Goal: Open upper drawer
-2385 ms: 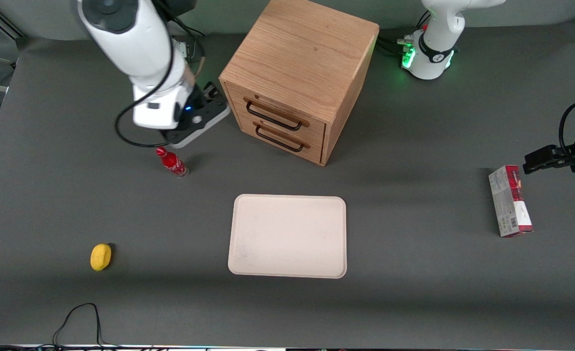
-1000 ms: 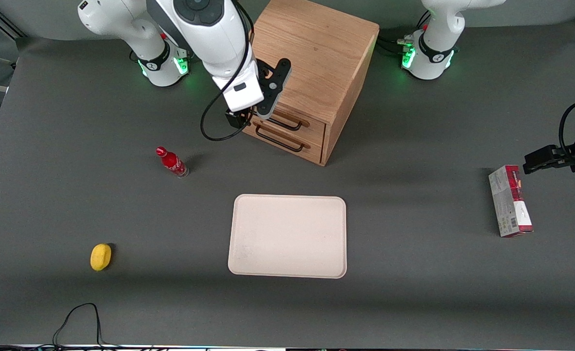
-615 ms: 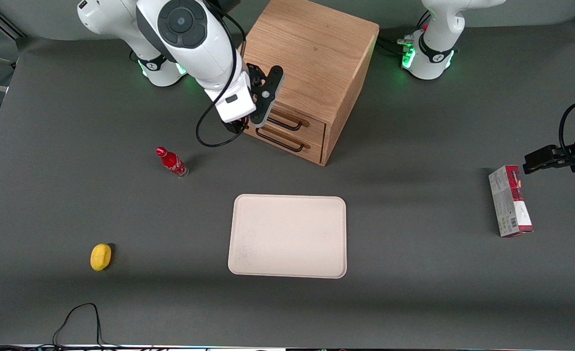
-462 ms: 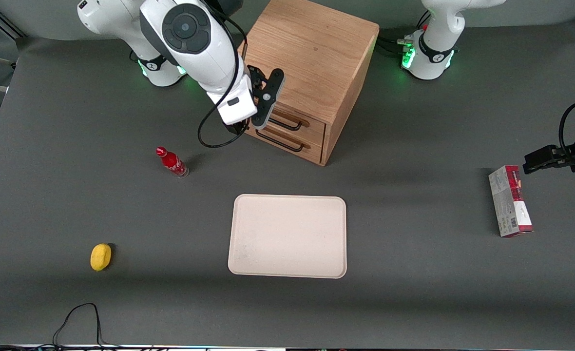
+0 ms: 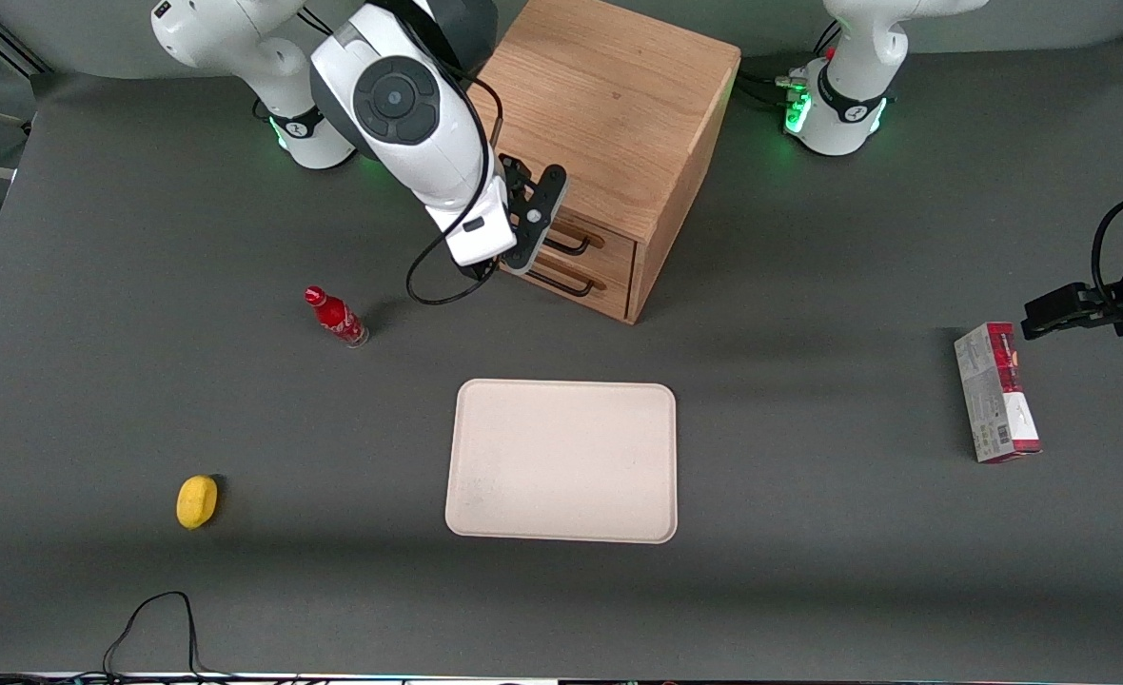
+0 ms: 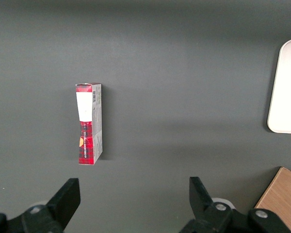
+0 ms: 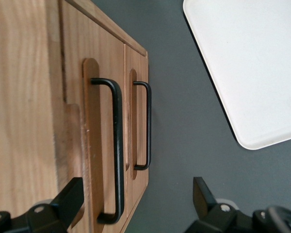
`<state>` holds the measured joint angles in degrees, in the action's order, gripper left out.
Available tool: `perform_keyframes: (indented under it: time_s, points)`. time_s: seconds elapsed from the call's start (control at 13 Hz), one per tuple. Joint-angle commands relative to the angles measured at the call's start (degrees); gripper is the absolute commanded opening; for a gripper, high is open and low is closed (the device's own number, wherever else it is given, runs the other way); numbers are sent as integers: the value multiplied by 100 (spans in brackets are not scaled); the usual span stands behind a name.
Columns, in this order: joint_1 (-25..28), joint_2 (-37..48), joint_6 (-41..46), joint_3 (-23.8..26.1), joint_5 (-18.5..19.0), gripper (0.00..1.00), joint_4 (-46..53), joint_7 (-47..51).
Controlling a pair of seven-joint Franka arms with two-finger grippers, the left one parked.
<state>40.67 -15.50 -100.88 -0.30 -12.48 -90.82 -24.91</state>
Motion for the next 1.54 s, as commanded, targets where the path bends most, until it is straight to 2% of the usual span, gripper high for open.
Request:
perform_keyframes:
  time_s: [0.0, 0.62, 1.46]
  points:
    - [116, 39, -326, -31, -79, 100, -251, 110]
    - [125, -145, -757, -31, 35, 100, -445, 110]
    - [81, -462, -907, -49, 237, 100, -454, 110]
